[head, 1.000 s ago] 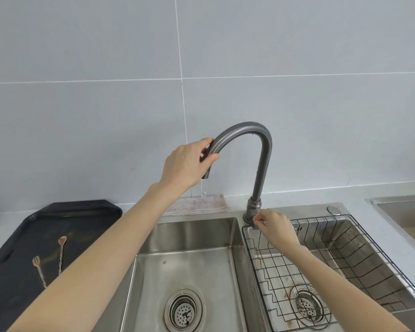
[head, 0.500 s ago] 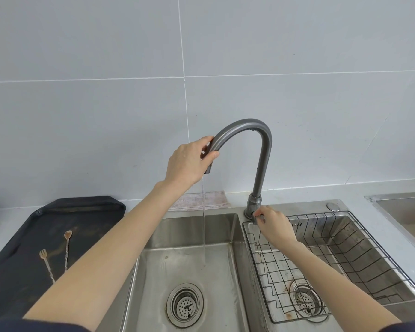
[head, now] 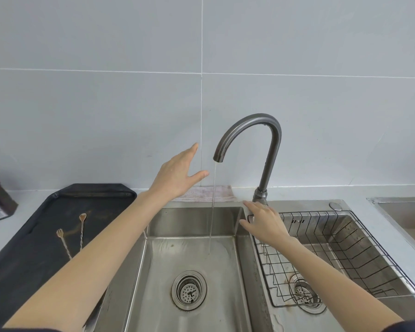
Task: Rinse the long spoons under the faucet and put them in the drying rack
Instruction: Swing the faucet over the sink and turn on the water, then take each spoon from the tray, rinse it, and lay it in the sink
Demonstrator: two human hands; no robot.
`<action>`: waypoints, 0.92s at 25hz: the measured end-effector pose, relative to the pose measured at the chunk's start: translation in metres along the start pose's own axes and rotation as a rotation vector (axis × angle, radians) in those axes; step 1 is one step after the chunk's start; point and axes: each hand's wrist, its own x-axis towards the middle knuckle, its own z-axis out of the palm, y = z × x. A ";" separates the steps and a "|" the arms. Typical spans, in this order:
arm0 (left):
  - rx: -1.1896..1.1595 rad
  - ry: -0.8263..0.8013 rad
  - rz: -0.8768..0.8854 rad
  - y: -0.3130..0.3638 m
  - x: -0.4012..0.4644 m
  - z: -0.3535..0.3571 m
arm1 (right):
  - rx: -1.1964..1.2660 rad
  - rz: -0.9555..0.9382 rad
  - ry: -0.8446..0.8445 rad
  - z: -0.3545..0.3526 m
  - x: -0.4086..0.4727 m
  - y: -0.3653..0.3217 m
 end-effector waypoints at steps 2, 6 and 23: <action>0.030 -0.017 -0.031 -0.010 -0.013 -0.002 | 0.019 -0.028 -0.022 0.005 -0.003 -0.013; 0.034 -0.077 -0.112 -0.041 -0.043 -0.006 | 0.030 -0.085 -0.051 0.020 -0.005 -0.049; 0.100 -0.251 -0.626 -0.229 -0.143 -0.011 | 0.114 -0.259 -0.307 0.128 0.002 -0.245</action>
